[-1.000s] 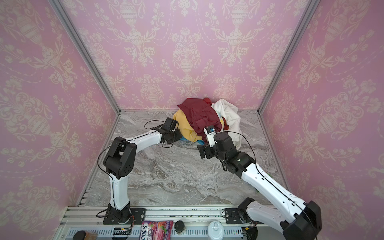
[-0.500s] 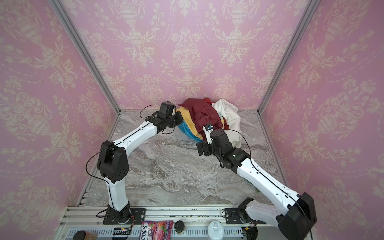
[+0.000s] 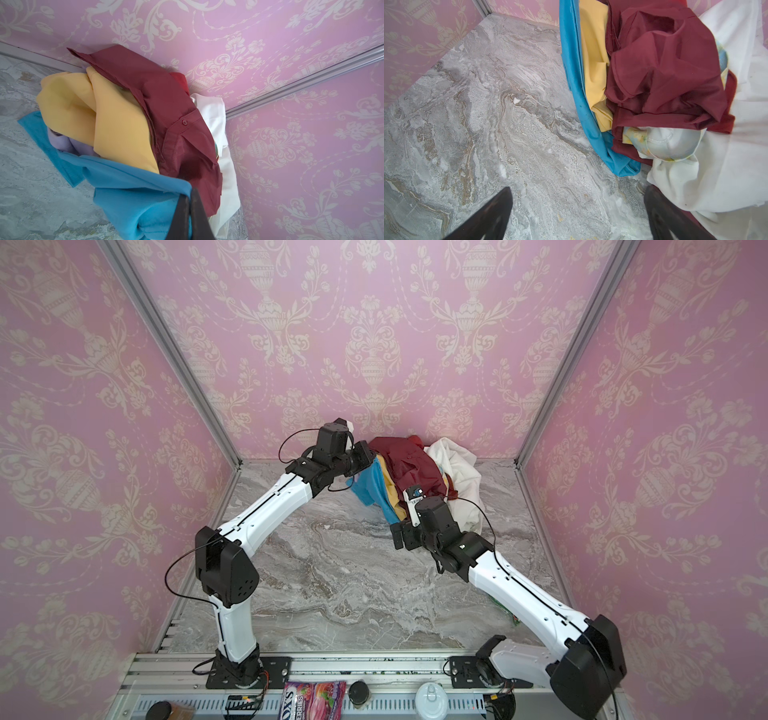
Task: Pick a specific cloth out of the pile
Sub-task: 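Lift the turquoise cloth up out of the pile with the left gripper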
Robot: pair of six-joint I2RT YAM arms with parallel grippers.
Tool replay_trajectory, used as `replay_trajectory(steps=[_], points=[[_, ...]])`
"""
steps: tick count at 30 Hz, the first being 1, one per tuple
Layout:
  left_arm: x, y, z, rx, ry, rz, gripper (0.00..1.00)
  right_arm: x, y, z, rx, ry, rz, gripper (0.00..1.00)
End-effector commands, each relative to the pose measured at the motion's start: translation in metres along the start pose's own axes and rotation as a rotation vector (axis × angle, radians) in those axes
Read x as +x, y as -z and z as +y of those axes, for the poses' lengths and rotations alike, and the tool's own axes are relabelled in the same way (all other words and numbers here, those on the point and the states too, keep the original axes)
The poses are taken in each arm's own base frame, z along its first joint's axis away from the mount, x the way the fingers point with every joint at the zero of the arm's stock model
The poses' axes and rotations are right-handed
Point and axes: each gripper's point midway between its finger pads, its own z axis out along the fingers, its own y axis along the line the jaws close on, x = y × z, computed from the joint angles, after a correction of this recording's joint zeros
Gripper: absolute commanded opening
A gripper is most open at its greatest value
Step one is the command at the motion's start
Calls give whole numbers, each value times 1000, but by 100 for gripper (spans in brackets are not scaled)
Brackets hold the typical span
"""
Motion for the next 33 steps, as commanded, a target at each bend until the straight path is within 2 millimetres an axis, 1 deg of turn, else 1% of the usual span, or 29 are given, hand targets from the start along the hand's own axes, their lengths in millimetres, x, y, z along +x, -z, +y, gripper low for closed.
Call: replay_trajectory(steps=[1,10,15,16,17,18,20,22,25,29,31,32,33], points=[[-26,37,-57,136,-74,-71,0,-23,2,7,-29,-12,-61,100],[-38,75,-104,217,-145,-109,0,-50,-10,15,-48,10,-128,100],[-44,100,-126,252,-188,-137,0,-65,-23,16,-29,30,-147,100],[-45,105,-130,258,-194,-144,0,-69,-25,15,-22,30,-154,100],[-46,111,-133,263,-200,-150,0,-69,-29,14,-12,35,-152,100],[-47,116,-136,269,-204,-154,0,-81,-28,15,-12,37,-176,100],[-49,125,-141,280,-215,-166,0,-88,-33,13,10,41,-184,100],[-50,134,-145,288,-220,-174,0,-92,-39,11,27,42,-183,100],[-50,142,-149,300,-223,-175,0,-99,-45,8,38,39,-197,99],[-50,152,-156,319,-227,-185,0,-101,-59,6,54,41,-189,97],[-50,158,-160,330,-233,-189,0,-100,-65,5,59,39,-190,93],[-50,160,-161,333,-235,-190,0,-100,-67,6,55,35,-190,88],[-50,162,-162,334,-237,-191,0,-100,-69,7,49,32,-189,77]])
